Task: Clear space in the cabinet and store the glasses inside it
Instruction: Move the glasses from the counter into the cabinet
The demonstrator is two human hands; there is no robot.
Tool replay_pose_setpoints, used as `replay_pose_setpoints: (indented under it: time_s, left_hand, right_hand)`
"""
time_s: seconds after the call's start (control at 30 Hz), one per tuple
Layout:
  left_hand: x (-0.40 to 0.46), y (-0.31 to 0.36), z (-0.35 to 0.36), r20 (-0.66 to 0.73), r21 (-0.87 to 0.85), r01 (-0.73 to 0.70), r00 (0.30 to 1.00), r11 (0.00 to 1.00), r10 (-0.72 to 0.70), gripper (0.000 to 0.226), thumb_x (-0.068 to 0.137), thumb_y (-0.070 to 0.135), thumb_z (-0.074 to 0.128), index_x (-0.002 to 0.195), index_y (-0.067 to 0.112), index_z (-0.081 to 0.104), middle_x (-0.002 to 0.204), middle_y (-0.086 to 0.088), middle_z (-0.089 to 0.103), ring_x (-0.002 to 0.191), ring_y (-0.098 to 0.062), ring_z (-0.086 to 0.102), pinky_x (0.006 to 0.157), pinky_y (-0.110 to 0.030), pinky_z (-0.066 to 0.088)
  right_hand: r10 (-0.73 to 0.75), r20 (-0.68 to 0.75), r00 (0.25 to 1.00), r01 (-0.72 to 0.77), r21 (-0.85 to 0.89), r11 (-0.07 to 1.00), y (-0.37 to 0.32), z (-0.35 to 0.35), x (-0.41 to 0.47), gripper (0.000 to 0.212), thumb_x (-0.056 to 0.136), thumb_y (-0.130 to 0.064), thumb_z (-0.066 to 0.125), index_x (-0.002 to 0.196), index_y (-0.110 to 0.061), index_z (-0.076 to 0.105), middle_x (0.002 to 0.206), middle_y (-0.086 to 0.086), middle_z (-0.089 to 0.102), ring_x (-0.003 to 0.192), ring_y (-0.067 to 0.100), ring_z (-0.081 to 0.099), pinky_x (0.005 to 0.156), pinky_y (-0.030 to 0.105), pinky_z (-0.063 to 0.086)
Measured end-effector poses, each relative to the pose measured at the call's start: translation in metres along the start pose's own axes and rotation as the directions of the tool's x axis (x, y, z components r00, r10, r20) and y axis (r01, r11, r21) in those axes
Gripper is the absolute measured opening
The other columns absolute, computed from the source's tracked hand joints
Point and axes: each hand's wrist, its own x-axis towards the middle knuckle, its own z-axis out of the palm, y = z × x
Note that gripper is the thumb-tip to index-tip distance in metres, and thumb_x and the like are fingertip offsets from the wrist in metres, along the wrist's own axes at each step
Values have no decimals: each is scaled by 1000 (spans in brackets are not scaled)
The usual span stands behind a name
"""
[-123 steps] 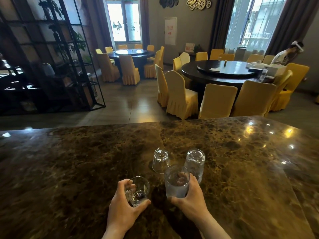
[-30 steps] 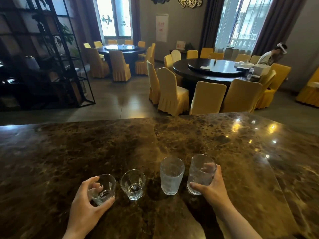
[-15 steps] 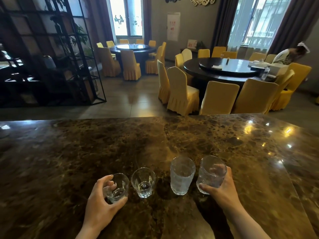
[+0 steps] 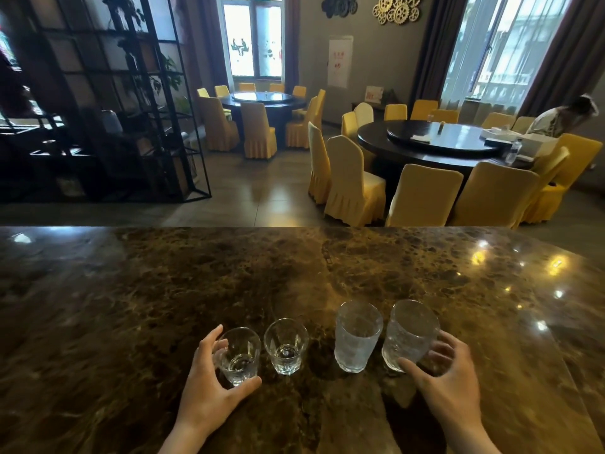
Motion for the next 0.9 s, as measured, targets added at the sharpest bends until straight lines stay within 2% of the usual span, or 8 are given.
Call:
replay_pose_setpoints:
  time_s: [0.1,0.17,0.27,0.33,0.4,0.5,0.7,0.9]
  left_hand:
    - [-6,0,-4,-18,-43,-2,1000,999,1,124,47,48,96,148,39,26,135,12,43,121,-8,49,104,-37,40]
    - [-8,0,-6,-44,-44,-12,999,999,10,124,45,52,94,148,38,27,136,11,44,121,-8,49,105,-37,40]
    - [-9,4,-4,-66,-24,-22,998,999,20,123,46,53,94,148,35,27,138,7,46,124,-11,50,106,-35,40]
    - [-6,8,-1,-81,-6,-17,997,1000,17,121,49,51,94,148,33,28,140,4,49,124,-13,52,104,-33,42]
    - [-3,10,2,-93,21,0,996,1000,2,118,51,48,94,147,33,29,141,2,50,124,-13,53,99,-31,45]
    - [1,9,5,-112,75,13,994,997,-4,109,55,42,94,144,32,32,140,3,52,121,-11,55,92,-25,47]
    - [1,6,0,-87,120,6,996,993,5,99,56,41,94,139,29,42,136,5,55,117,-9,57,92,-23,51]
    - [-26,13,-7,-37,59,-32,999,998,35,96,52,45,95,133,36,45,127,18,56,110,0,58,95,-27,52]
  right_hand:
    - [-151,-107,983,147,-42,988,-19,-1,-41,59,62,-17,93,89,-44,48,82,-8,63,71,9,63,58,16,48]
    - [-264,-2,964,264,-33,964,-33,11,-71,50,65,-8,88,83,-40,55,68,-4,63,59,12,63,53,18,49]
    - [-336,310,889,330,72,941,-63,46,-107,39,69,-20,84,92,-41,59,84,-10,67,73,12,67,63,24,56]
    - [-369,379,849,373,66,925,-82,74,-115,44,73,-31,80,106,-45,54,98,-22,62,95,1,62,79,20,55]
    - [-363,381,850,379,33,925,-98,98,-114,56,77,-36,78,123,-41,47,117,-28,49,110,-9,51,91,10,45]
    - [-327,342,881,357,-29,934,-112,122,-104,75,80,-35,78,141,-32,34,132,-18,37,122,-5,39,94,2,31]
    - [-212,362,908,266,-106,958,-112,141,-77,103,76,-32,85,155,-26,18,150,-5,37,137,11,41,106,22,36]
    - [-208,430,878,283,-117,952,-109,141,-55,91,75,-36,86,149,-18,37,144,-1,47,128,15,52,107,30,46]
